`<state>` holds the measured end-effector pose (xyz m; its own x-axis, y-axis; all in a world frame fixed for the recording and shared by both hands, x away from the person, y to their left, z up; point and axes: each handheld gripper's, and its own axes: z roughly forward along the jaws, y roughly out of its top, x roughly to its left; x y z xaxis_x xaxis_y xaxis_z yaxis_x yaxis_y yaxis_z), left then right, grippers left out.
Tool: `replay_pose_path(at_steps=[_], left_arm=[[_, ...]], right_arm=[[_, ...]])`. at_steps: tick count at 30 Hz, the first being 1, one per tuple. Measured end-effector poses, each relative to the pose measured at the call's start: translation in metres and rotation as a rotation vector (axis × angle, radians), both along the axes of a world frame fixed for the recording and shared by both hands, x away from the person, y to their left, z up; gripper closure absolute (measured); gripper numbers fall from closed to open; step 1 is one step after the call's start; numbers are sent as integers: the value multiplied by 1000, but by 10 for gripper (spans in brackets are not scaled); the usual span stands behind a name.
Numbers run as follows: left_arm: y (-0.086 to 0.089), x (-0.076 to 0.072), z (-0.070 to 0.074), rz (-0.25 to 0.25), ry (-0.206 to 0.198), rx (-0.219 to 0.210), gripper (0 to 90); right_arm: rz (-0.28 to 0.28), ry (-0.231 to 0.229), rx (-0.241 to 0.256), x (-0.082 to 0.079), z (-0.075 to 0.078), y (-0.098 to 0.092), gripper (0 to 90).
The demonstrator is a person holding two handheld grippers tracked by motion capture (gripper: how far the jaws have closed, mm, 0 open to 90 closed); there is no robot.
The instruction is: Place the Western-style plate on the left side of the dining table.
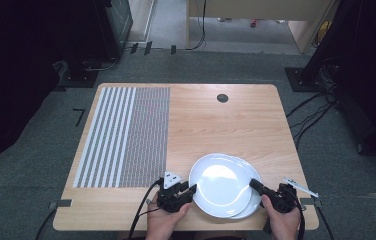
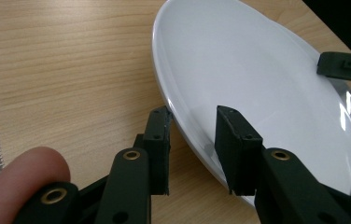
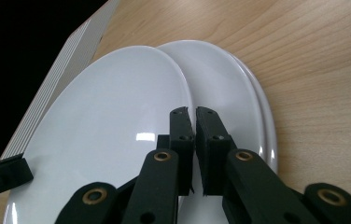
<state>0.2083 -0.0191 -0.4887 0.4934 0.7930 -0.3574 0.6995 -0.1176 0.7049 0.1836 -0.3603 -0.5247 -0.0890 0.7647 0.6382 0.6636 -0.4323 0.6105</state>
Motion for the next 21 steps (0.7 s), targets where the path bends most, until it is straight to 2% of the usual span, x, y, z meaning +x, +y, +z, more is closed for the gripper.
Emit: replay_pose_path(at_steps=[4, 5, 7, 9, 12, 16, 17, 19, 21], left_arm=[[10, 3, 0, 17, 6, -26, 686], [11, 3, 0, 11, 5, -24, 686], [11, 3, 0, 6, 5, -22, 679], [12, 4, 1, -7, 1, -14, 678], [14, 7, -2, -10, 24, -45, 686], [15, 9, -3, -5, 40, -63, 698], [16, 9, -4, -1, 48, -79, 703], [17, 9, -4, -4, 46, -80, 704], [18, 8, -4, -12, 39, -82, 706]], right_arm=[[34, 4, 14, 0, -1, 5, 860], [47, -5, -19, 0, 0, 9, 844], [48, -4, -24, 0, 0, 11, 826], [56, 14, -10, 1, -2, 12, 806], [57, 36, 26, 3, -4, 12, 796], [47, 49, 40, 3, -2, 14, 801], [30, 60, 64, 3, -2, 13, 812], [11, 78, 97, 2, -3, 13, 822], [-7, 86, 111, 0, -2, 15, 828]])
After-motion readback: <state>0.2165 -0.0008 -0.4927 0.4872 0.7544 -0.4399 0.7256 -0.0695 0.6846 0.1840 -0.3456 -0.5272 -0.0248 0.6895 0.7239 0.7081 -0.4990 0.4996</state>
